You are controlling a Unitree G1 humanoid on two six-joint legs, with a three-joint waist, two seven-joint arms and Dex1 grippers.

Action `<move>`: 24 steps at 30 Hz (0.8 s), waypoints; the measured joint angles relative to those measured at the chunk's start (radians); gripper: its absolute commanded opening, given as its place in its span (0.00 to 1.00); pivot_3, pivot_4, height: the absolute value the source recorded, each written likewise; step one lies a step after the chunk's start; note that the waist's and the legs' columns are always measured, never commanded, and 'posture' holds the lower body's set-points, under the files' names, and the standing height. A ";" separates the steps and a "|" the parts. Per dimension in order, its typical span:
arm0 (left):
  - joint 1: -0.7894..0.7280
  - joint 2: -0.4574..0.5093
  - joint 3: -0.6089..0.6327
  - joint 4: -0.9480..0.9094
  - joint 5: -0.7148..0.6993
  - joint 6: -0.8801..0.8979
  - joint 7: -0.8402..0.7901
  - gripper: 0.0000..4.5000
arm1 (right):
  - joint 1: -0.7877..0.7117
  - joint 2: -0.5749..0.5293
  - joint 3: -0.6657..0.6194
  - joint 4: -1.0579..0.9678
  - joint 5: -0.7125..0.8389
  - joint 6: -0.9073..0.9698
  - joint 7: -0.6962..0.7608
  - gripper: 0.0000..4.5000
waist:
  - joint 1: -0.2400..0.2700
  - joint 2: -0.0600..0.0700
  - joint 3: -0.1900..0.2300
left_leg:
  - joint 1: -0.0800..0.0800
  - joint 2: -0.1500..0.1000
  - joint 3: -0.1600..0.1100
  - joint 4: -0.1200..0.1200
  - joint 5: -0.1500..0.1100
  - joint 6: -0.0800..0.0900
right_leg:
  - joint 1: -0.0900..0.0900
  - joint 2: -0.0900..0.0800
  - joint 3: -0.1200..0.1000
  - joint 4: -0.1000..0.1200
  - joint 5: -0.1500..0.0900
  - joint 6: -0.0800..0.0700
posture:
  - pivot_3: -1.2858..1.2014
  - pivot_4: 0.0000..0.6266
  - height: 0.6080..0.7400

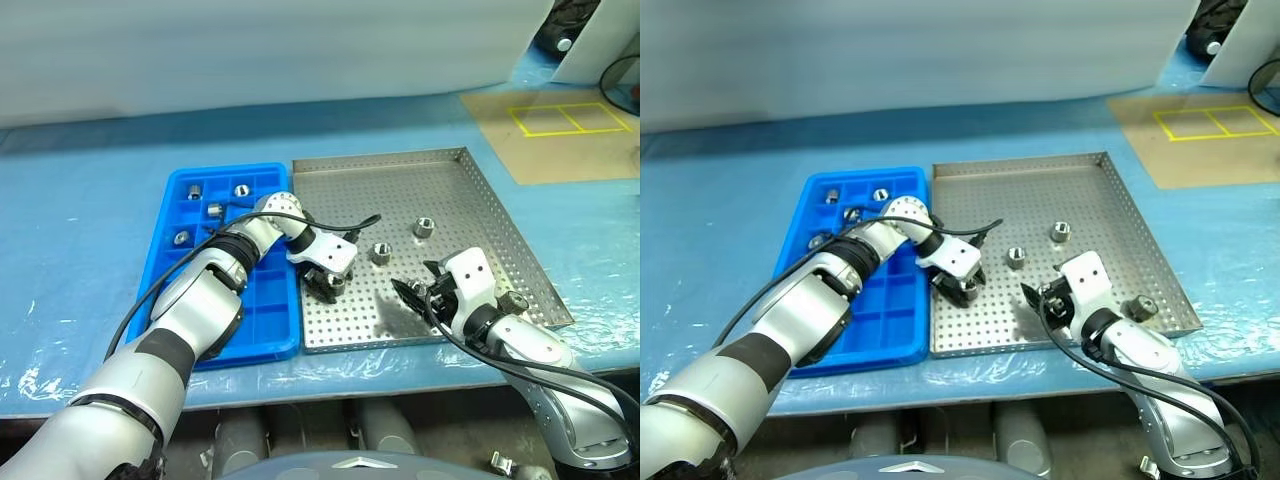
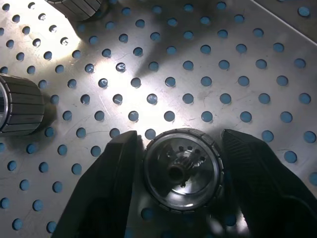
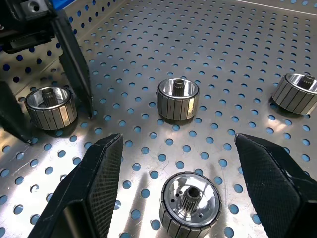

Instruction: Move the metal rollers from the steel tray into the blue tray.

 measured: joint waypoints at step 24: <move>0.049 0.211 0.038 -0.299 -0.309 0.157 -0.169 0.41 | -0.206 -0.189 0.015 -0.025 0.267 0.099 0.323 0.82 | 0.038 0.000 0.000 | -0.004 0.001 0.000 -0.002 0.000 0.000 | -0.005 0.000 0.000 0.001 0.001 0.000 | 0.36 0.24 1.00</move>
